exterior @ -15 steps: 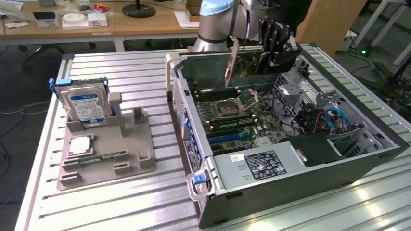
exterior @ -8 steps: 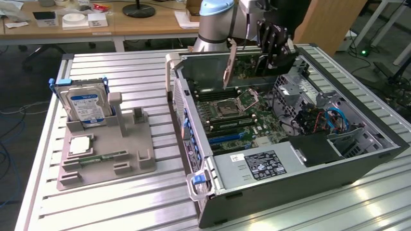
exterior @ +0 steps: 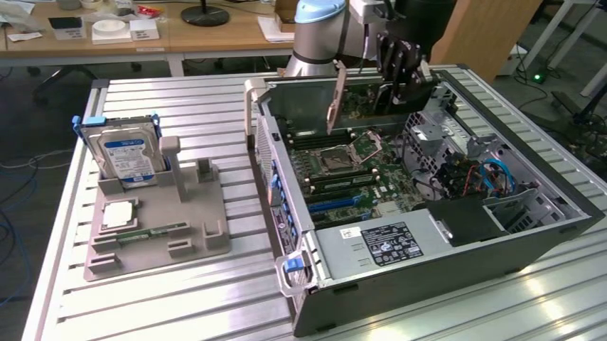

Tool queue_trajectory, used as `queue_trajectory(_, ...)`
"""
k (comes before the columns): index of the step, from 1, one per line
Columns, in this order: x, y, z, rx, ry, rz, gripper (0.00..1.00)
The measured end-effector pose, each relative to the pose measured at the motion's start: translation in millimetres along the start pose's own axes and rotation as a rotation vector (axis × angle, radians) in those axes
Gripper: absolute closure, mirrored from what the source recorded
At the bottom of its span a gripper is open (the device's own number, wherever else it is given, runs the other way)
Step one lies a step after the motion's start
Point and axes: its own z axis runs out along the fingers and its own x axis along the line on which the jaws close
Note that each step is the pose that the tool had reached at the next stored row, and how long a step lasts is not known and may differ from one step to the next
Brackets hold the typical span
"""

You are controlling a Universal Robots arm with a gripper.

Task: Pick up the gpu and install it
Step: 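Insert the gpu into the slot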

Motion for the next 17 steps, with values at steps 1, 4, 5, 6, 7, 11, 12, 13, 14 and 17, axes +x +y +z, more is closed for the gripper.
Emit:
queue_trajectory(1, 0.0, 0.5, 0.5, 0.0, 0.0001, 0.0, 0.72)
queue_trajectory(4, 0.2, 2.9, 1.4, 0.0, 0.0001, -0.001, 0.72)
queue_trajectory(5, 0.3, 5.2, 1.7, 0.0001, 0.0, -0.001, 0.72)
queue_trajectory(6, 0.4, 7.0, 1.9, 0.0001, -0.0002, -0.003, 0.72)
queue_trajectory(7, 0.4, 8.1, 1.9, 0.0002, -0.0001, -0.003, 0.72)
queue_trajectory(11, 0.6, 15.5, 2.0, 0.0006, -0.0004, -0.003, 0.72)
queue_trajectory(12, 0.6, 16.6, 2.1, 0.0006, -0.0002, -0.003, 0.72)
queue_trajectory(13, 0.7, 17.8, 2.1, 0.0005, -0.0002, -0.003, 0.72)
queue_trajectory(14, 0.7, 18.8, 2.1, 0.0006, -0.0002, -0.003, 0.72)
queue_trajectory(17, 0.9, 22.9, 2.1, 0.0006, -0.0001, -0.002, 0.72)
